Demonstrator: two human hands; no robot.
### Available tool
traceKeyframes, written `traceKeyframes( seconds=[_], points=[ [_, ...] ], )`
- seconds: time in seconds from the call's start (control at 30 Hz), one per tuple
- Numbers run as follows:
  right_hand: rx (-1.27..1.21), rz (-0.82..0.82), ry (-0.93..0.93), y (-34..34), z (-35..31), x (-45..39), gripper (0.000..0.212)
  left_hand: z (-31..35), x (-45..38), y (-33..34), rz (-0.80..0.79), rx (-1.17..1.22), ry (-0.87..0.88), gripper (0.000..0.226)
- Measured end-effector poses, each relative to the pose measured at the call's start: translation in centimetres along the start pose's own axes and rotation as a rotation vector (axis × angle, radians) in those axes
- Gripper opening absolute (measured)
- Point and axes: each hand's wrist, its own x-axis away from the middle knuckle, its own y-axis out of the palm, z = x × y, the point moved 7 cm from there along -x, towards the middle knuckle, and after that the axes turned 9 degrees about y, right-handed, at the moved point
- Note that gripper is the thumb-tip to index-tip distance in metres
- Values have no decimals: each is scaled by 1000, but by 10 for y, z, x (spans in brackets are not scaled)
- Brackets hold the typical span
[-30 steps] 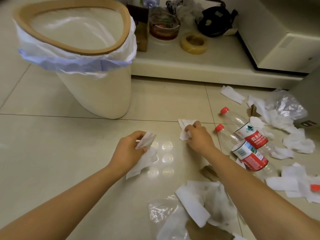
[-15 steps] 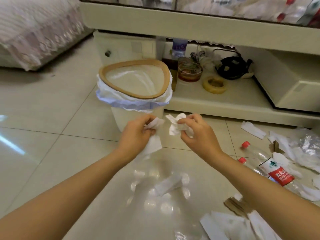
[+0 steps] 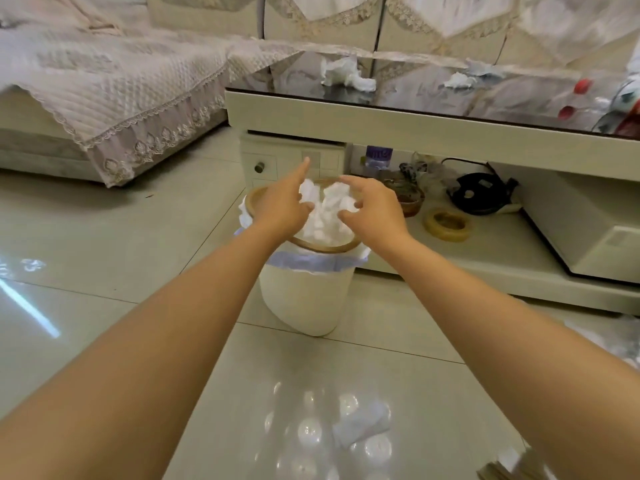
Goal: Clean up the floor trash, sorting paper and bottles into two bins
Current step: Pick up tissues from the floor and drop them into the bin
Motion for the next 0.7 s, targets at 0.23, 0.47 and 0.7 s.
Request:
traceKeyframes(
  seconds=[0.23,0.47,0.7],
  points=[
    [179,59,-106,-8,30,36,49,-5,38,24,69,160,97,53],
    [292,57,-122,-19,91,110,31,43,107,86,-56,85,445,26],
    [375,-59,58,-42,177,227,24,33,197,185,-573,-68,335,59]
  ],
)
